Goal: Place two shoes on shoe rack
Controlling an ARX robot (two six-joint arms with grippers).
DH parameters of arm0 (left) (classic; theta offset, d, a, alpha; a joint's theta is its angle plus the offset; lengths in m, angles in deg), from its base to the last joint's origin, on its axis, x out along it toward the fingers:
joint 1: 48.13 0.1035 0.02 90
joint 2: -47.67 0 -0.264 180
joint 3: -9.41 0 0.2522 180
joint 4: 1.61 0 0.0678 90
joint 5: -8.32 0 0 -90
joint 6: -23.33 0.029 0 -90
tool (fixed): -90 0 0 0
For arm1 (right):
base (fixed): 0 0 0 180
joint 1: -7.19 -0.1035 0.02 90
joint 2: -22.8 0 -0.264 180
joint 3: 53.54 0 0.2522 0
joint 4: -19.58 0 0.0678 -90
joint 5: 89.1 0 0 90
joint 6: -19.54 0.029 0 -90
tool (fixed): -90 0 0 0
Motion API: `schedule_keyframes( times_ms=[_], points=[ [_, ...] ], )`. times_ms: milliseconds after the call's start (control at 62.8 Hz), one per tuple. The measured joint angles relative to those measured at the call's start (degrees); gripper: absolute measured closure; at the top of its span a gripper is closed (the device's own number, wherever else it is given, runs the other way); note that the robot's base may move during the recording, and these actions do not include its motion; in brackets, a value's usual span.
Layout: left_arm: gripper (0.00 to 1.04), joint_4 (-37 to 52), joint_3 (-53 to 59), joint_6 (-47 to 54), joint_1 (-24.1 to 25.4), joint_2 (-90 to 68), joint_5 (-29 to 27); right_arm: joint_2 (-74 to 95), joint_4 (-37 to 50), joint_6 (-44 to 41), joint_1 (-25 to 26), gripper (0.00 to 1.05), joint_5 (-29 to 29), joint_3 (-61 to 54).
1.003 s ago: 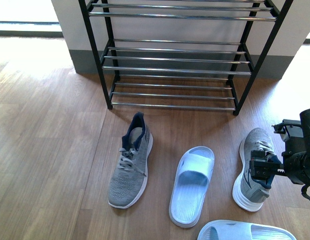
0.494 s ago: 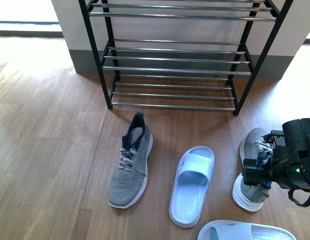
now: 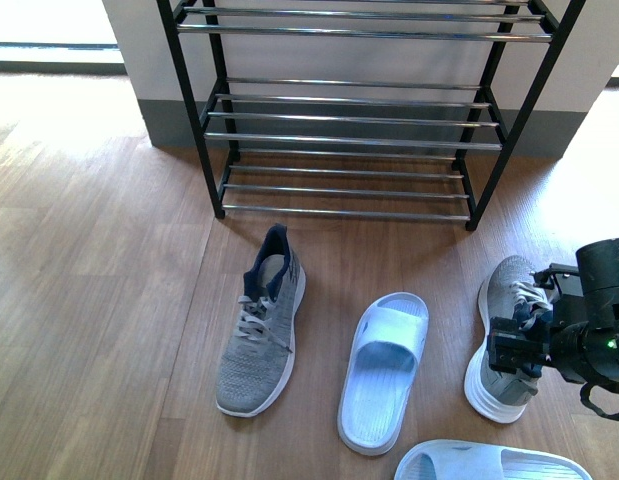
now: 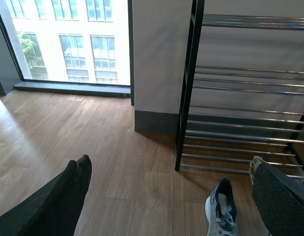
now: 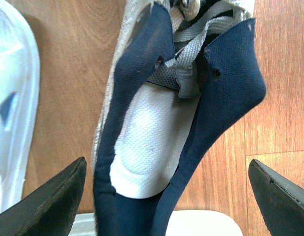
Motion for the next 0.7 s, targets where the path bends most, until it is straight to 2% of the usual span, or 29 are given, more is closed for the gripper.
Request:
schedule_keyframes(
  times_ms=[191,350,541,701],
  points=[
    [0.09,0.00,0.00,0.02,0.00,0.00,0.00,-4.59,1.18,-0.61,1.97,0.09,1.90,-2.56],
    [0.09,0.00,0.00,0.02,0.00,0.00,-0.02,-2.10,-0.17,-1.66,3.54,0.09,-0.33,0.20],
    [0.09,0.00,0.00,0.02,0.00,0.00,-0.02,5.81,-2.12,-1.64,2.91,0.09,-2.80,6.86],
    [0.09,0.00,0.00,0.02,0.00,0.00,-0.02,8.48,-2.21,0.07,1.53,0.10,-2.25,10.23]
  ],
)
